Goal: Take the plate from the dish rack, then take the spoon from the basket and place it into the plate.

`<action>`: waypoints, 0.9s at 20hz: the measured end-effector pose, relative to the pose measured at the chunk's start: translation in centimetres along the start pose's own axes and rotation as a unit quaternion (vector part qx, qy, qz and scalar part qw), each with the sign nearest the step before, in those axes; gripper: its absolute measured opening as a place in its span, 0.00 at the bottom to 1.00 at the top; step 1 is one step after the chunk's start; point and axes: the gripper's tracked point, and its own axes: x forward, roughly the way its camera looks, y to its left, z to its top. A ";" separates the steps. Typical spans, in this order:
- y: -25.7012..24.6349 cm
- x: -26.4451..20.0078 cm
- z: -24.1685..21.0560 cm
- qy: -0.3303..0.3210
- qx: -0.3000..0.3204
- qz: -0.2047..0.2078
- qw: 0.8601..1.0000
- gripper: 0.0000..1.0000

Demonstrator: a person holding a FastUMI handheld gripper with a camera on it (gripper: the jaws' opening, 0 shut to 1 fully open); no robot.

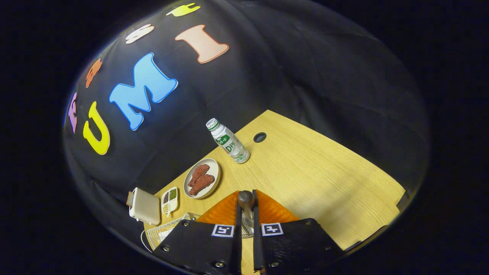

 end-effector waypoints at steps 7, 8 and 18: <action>4.9 -6.3 0.8 -0.012 -0.032 0.060 0.998 0.12; 6.1 -7.5 0.3 -0.010 -0.043 0.073 0.996 0.12; 15.5 -16.2 -14.9 0.074 -0.145 0.178 0.971 0.12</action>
